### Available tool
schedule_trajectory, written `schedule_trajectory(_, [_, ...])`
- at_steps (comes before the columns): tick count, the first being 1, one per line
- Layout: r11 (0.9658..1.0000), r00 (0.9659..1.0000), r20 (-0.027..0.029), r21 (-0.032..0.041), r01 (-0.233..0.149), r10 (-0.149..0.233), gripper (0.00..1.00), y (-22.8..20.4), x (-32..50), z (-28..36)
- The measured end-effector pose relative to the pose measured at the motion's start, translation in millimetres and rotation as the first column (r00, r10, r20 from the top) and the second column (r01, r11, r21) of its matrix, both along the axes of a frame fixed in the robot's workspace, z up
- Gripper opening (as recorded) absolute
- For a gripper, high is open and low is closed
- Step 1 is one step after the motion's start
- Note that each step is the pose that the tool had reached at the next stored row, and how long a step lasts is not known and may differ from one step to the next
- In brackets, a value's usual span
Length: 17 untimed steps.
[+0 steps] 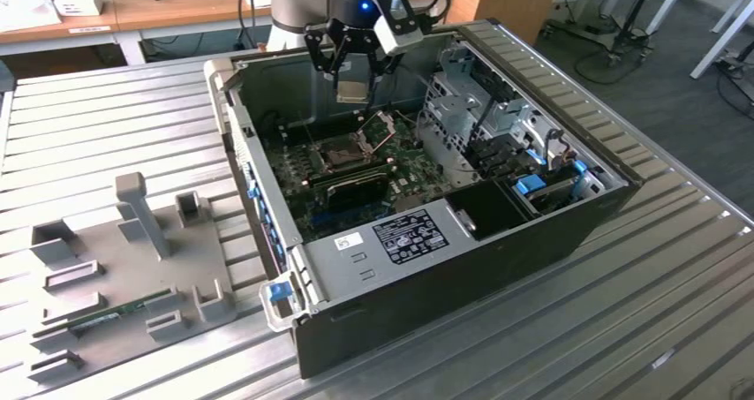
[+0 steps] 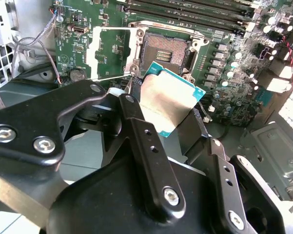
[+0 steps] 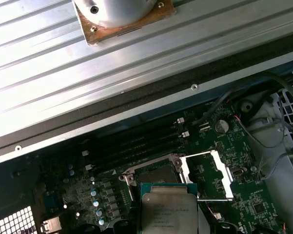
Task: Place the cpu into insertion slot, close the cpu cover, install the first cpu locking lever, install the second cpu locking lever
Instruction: 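Place the cpu into insertion slot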
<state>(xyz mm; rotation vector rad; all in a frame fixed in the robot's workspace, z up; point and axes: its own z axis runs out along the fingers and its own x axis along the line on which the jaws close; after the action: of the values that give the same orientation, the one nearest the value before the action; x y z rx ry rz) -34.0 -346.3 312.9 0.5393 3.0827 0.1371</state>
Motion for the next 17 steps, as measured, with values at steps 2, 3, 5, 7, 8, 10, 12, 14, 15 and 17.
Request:
schedule_trajectory(2, [1.0,1.0,0.0,0.0,0.0,0.0,0.54,0.0,0.0,0.0])
schedule_trajectory(3, [1.0,1.0,0.0,0.0,0.0,0.0,0.54,0.0,0.0,0.0])
schedule_trajectory(5, [1.0,1.0,0.0,0.0,0.006,-0.006,0.54,0.0,0.0,-0.1])
schedule_trajectory(7, [0.9997,0.9997,0.0,0.0001,0.023,-0.023,0.54,0.0,0.0,-0.4])
schedule_trajectory(8, [0.9994,0.9994,0.0001,0.0002,0.036,-0.036,0.54,0.0,0.0,-0.6])
schedule_trajectory(10, [0.9976,0.9976,0.0,0.0001,0.069,-0.069,0.54,0.0,0.0,-1.0])
schedule_trajectory(12, [0.9945,0.9945,0.0,0.0001,0.104,-0.104,0.54,0.0,0.0,-1.5])
schedule_trajectory(14, [0.99,0.99,0.0,0.0,0.141,-0.141,0.54,0.0,0.0,-2.0])
schedule_trajectory(15, [0.9873,0.9873,0.0,0.0,0.159,-0.159,0.54,0.0,0.0,-2.2])
schedule_trajectory(17, [0.9811,0.9811,0.0,-0.0001,0.194,-0.194,0.54,0.0,0.0,-2.4])
